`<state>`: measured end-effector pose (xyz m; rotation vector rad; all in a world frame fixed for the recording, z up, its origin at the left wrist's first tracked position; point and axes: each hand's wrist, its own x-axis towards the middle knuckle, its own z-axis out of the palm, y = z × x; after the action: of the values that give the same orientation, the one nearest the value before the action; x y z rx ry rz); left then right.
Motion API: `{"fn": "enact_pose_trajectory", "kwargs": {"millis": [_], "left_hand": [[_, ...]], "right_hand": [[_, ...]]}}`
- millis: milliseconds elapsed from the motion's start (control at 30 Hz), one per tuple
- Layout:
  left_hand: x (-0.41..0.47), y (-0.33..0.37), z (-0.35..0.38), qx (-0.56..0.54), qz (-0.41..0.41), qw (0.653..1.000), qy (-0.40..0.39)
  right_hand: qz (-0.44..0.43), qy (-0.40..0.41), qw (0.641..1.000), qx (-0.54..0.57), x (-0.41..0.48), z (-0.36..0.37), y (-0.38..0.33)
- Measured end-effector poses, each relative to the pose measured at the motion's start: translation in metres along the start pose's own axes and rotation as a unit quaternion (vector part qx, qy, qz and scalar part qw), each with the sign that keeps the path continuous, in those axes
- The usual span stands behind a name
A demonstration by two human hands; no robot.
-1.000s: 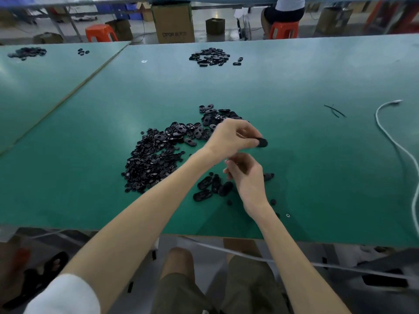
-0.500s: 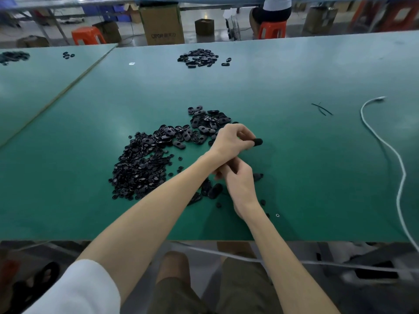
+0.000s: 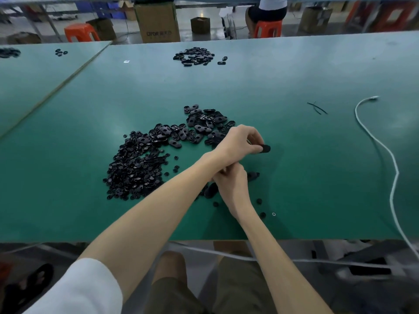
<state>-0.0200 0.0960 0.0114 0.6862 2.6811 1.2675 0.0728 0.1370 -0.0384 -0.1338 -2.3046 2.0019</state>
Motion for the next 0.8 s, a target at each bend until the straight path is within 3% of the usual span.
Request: {"fn": "enact_pose_trajectory", "kwargs": {"millis": [167,300,433,800], "left_hand": [[-0.003,-0.003,-0.004,0.002,0.006,1.0,-0.009],[-0.018,-0.009,-0.025,-0.003,-0.005,0.998,0.064],[-0.049,-0.022,-0.051,-0.02,-0.018,0.993,0.119],[-0.146,-0.062,-0.071,0.029,-0.094,0.993,0.07]], "right_hand": [[-0.013,-0.01,1.0,0.007,-0.002,0.0,-0.004],[-0.025,-0.021,0.999,0.041,-0.001,0.001,-0.003],[-0.032,0.033,0.992,0.117,-0.001,0.0,-0.001],[-0.025,0.069,0.98,0.186,0.001,-0.001,-0.002]]}}
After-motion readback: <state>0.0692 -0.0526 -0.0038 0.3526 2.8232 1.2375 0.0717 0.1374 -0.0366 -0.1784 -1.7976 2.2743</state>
